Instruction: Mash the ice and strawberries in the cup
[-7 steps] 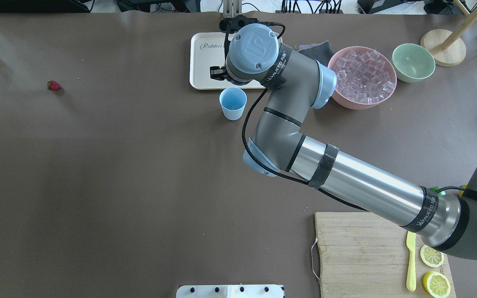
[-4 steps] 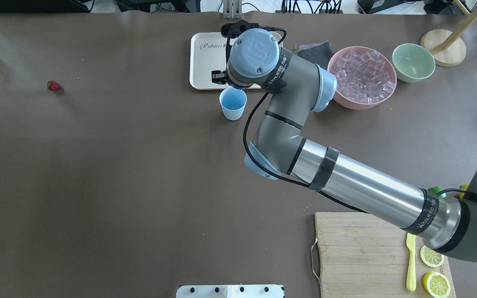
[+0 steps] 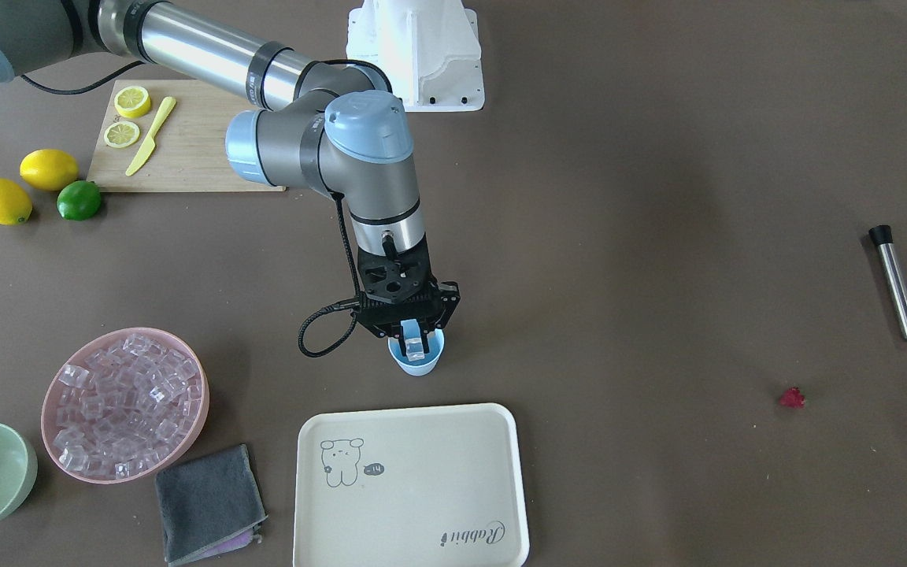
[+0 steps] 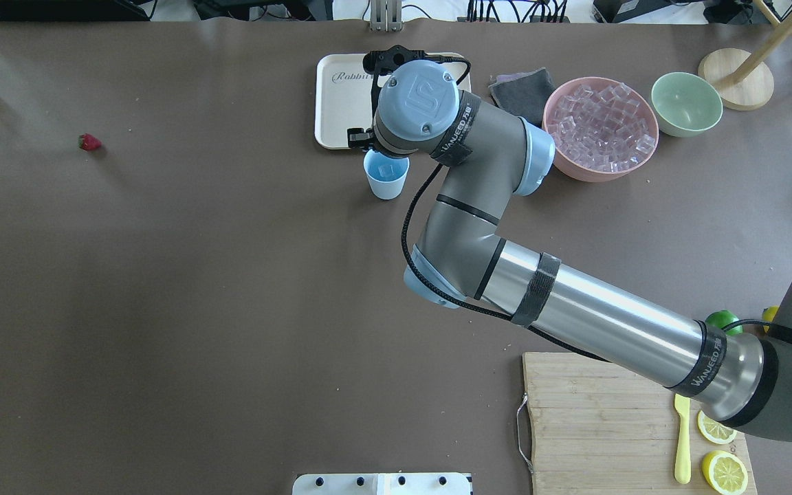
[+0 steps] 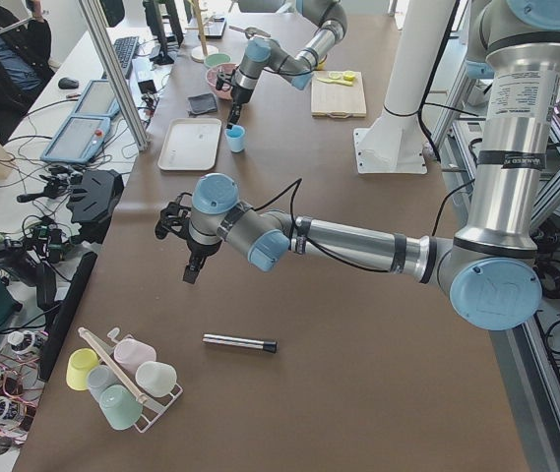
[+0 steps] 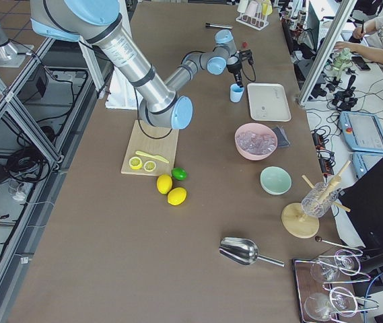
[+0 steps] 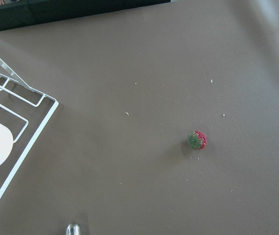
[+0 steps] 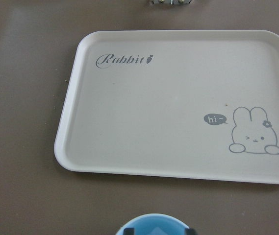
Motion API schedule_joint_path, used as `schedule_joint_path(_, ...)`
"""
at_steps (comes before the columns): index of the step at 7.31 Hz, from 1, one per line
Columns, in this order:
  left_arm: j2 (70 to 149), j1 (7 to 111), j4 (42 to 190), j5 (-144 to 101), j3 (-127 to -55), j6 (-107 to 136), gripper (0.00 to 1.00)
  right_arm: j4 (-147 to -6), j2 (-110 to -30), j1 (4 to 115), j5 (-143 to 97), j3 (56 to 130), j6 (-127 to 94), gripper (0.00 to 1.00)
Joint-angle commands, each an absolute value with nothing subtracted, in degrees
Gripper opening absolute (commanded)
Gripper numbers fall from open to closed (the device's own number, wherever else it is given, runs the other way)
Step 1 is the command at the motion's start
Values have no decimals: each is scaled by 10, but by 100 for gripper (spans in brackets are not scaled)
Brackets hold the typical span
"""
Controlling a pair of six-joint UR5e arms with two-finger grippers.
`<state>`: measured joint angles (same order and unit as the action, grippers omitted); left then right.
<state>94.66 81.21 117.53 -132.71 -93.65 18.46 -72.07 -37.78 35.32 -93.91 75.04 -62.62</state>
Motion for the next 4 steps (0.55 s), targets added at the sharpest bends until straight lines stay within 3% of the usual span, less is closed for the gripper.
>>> schedule_joint_path(1, 947, 813, 1176, -1326, -940, 185, 98, -721, -376, 366, -961, 757, -597, 100)
schedule_joint_path(4, 947, 813, 1177, -1326, -944, 184, 98, -723, -401, 468, -1096, 780, -490, 100)
